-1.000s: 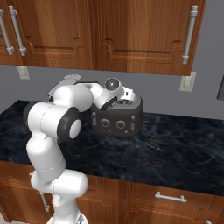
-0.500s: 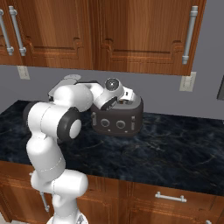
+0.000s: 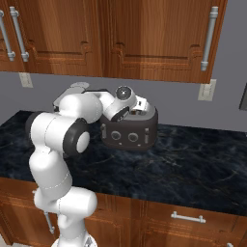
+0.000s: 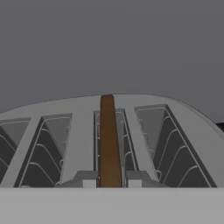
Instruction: Start the toaster. Once the lever pops up, take the bread to the plate on the dining counter.
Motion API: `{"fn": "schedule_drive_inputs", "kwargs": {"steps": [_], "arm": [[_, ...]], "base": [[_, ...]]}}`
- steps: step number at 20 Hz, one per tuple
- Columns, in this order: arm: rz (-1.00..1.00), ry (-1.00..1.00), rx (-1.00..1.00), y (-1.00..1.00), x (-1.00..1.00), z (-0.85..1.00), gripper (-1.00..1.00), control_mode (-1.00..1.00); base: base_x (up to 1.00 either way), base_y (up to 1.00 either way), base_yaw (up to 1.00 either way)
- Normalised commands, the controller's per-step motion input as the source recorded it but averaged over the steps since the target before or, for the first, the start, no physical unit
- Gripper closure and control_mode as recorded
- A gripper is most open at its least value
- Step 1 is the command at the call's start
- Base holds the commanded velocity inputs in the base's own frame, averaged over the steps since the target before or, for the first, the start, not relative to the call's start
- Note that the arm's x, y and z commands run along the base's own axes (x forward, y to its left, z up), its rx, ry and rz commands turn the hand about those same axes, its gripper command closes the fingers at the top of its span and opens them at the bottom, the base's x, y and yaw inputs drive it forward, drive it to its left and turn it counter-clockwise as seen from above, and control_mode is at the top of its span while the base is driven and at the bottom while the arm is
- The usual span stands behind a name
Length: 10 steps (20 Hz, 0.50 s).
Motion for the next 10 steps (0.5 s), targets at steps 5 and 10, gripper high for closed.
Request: {"fn": "schedule_drive_inputs", "kwargs": {"steps": [5, 10], "arm": [[0.00, 0.00, 0.00, 0.00, 0.00, 0.00, 1.00, -1.00], [0.00, 0.00, 0.00, 0.00, 0.00, 0.00, 1.00, -1.00]], "base": [[0.00, 0.00, 0.00], [0.00, 0.00, 0.00]]}}
